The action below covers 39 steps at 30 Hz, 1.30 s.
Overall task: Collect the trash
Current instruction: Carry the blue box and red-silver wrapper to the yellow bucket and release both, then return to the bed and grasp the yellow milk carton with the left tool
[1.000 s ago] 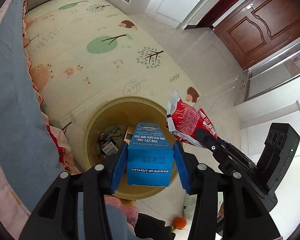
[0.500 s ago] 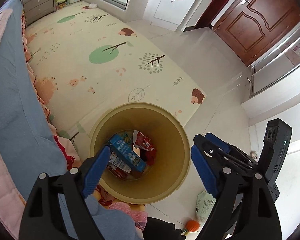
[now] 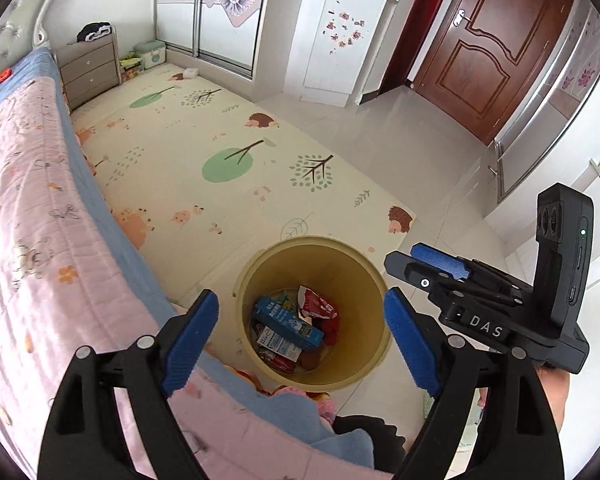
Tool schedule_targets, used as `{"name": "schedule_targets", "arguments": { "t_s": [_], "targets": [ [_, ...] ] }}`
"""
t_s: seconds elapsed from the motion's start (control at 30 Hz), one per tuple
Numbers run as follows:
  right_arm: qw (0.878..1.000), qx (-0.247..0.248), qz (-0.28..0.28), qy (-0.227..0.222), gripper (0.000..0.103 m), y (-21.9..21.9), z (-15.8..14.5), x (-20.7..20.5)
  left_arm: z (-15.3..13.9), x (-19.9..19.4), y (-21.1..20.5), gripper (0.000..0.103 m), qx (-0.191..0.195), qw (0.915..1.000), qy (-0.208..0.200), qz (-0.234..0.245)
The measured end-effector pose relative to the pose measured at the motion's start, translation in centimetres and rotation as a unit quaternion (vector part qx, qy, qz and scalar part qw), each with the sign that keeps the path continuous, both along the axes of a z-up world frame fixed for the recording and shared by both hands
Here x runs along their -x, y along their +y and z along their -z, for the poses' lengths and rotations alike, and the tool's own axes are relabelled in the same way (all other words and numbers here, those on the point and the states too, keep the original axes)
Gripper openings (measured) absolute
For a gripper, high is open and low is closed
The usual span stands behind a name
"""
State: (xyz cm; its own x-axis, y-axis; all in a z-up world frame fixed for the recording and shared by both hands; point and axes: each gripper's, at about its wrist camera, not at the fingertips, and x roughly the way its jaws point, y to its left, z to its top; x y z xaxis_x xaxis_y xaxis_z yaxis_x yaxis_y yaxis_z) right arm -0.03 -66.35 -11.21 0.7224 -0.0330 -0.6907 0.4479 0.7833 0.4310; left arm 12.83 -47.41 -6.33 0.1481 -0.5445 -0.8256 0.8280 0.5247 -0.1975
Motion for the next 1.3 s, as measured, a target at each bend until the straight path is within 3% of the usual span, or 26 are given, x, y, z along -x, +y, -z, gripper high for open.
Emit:
{"name": "schedule_targets", "arguments": {
  "t_s": [0.33, 0.67, 1.03, 1.3],
  "targets": [
    [0.994, 0.038, -0.106, -0.017, 0.051, 8.6, -4.8, -6.7, -2.4, -4.6, 12.4, 0.085, 0.0, 0.9954, -0.045, -0.085],
    [0.971, 0.069, -0.225, -0.036, 0.051, 20.0, -7.9, -15.9, -3.4, -11.9, 26.2, 0.085, -0.017, 0.9748, -0.076, -0.209],
    [0.955, 0.066, -0.286, -0.03, 0.051, 28.5, -8.2, -25.5, -3.5, -20.3, 35.6, 0.087, -0.032, 0.9532, -0.129, -0.271],
    [0.952, 0.077, -0.297, -0.003, 0.051, 32.8, -6.6, -34.0, -2.5, -26.8, 39.8, 0.087, -0.035, 0.9463, -0.152, -0.283]
  ]
}}
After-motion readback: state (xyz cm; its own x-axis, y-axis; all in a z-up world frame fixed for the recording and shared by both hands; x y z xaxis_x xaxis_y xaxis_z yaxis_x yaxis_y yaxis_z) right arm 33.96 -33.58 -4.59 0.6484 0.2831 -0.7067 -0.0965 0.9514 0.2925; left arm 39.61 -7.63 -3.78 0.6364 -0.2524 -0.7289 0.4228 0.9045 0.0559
